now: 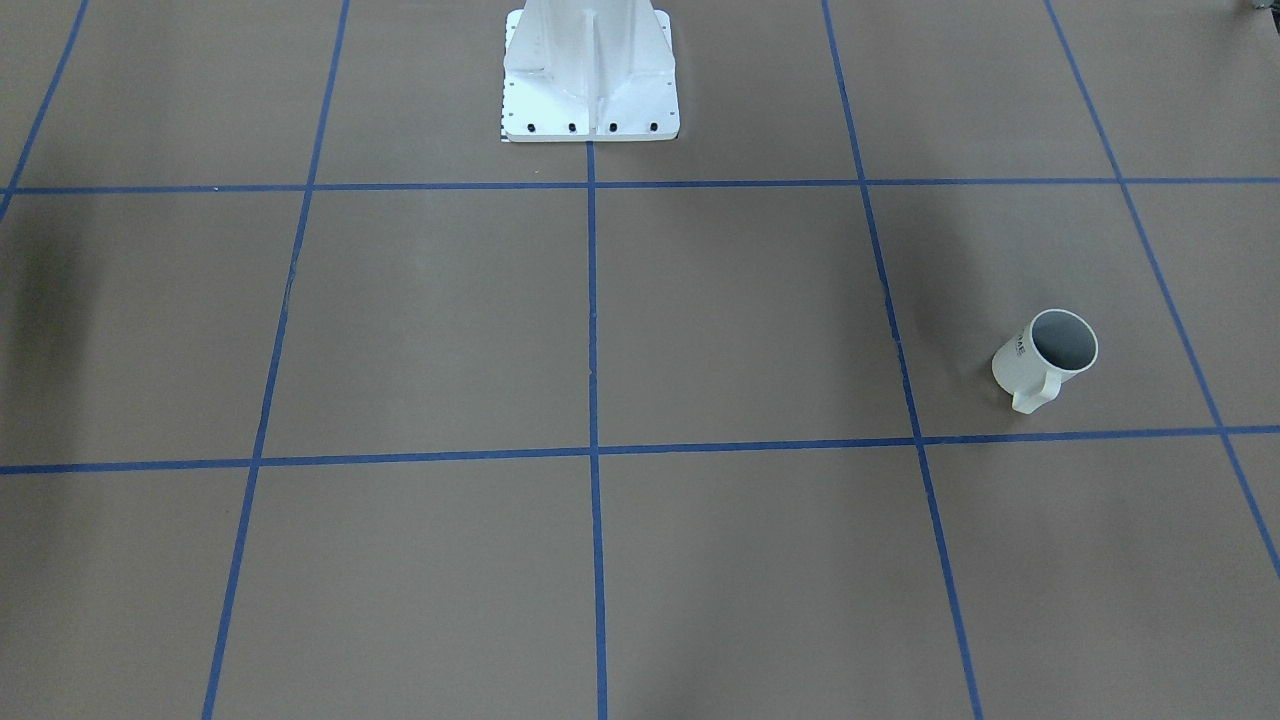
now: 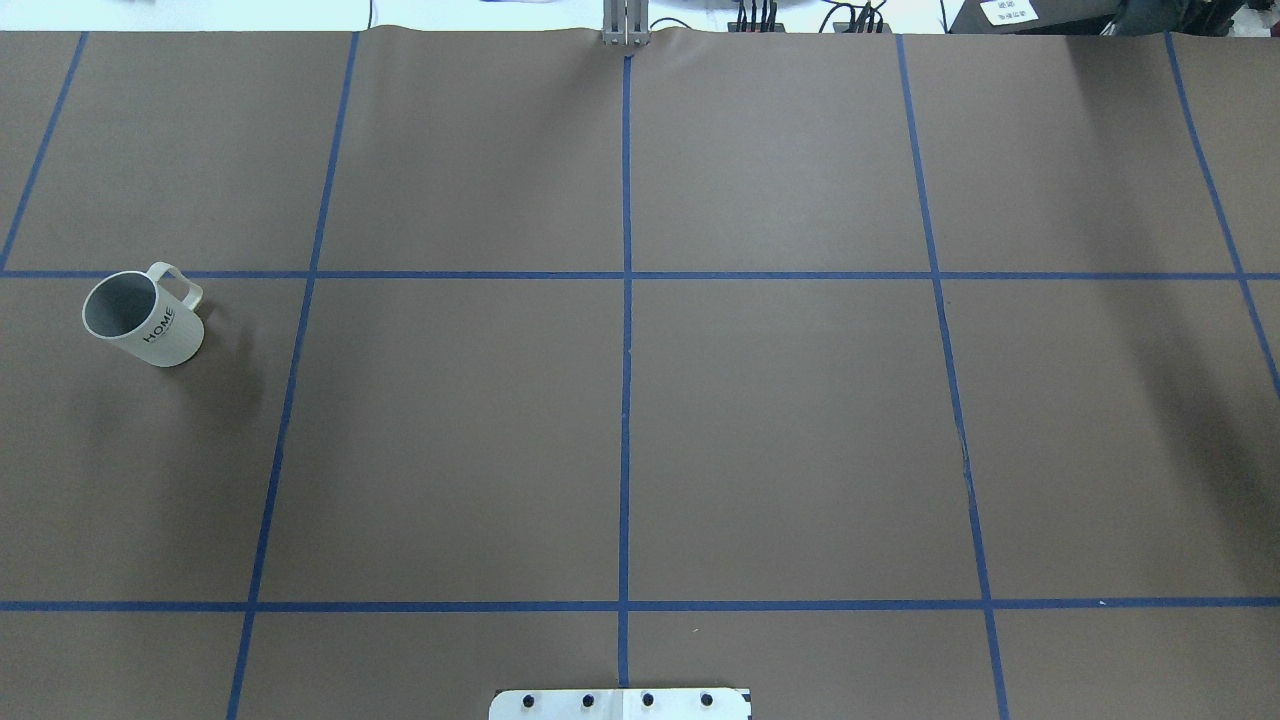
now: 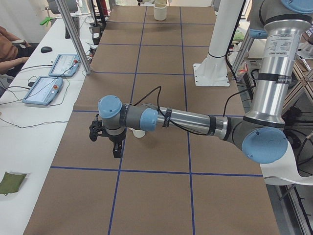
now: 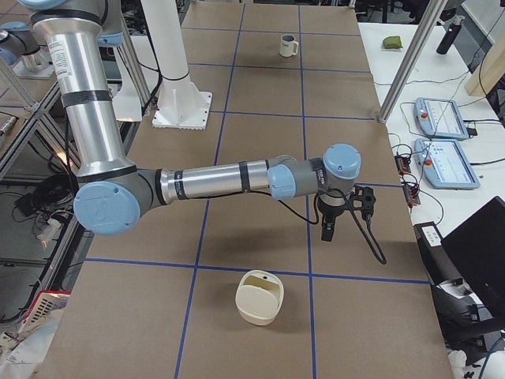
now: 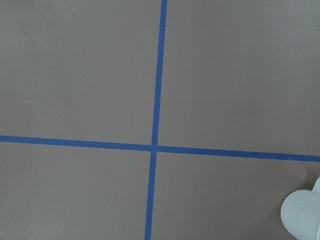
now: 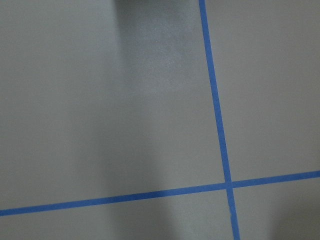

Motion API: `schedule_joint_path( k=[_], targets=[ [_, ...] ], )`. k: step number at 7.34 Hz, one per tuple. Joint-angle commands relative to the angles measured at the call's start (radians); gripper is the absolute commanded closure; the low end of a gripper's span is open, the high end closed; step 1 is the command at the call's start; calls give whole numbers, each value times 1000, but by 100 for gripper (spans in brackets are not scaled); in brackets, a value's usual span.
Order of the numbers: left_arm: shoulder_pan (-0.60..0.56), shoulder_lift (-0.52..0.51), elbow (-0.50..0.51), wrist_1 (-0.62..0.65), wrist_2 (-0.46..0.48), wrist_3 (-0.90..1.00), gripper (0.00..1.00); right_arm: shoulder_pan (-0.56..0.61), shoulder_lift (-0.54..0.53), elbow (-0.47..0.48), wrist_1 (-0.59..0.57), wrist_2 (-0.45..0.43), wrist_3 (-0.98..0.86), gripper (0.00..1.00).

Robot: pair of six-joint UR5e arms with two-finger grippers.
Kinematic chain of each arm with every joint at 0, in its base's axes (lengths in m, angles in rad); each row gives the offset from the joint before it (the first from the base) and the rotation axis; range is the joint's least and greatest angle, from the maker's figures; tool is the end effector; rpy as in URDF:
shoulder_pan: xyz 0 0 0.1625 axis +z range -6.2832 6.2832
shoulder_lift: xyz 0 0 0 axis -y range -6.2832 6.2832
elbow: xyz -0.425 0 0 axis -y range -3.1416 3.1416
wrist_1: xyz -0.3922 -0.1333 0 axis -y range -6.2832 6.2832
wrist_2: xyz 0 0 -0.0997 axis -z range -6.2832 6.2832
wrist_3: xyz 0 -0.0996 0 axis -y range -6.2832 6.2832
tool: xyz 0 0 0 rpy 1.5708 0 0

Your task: Left arm hands cup to right arm to dump lemon

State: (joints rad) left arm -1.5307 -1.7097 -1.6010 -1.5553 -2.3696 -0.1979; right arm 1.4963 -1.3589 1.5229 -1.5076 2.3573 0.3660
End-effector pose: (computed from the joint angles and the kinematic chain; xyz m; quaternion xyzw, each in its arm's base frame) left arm -0.0397 -0.5566 0.5708 0.0242 0.3934 -0.0427 0.9181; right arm 0.0188 -0.5923 0.5600 0.0190 -0.3944 0.0903 0.9143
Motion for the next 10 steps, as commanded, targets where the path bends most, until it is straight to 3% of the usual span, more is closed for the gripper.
schedule_joint_path(
  k=[1, 6, 9, 10],
  targets=[
    [0, -10, -10, 4, 1, 2, 0, -1, 3, 0, -2, 11, -1, 0],
    [7, 43, -26, -25, 0, 11, 0, -2, 1, 11, 15, 5, 1, 0],
    [45, 45, -19, -167, -2, -11, 0, -4, -9, 23, 27, 34, 2, 0],
    [94, 42, -17, -198, -5, -102, 0, -5, -14, 32, 91, 65, 4, 0]
  ],
)
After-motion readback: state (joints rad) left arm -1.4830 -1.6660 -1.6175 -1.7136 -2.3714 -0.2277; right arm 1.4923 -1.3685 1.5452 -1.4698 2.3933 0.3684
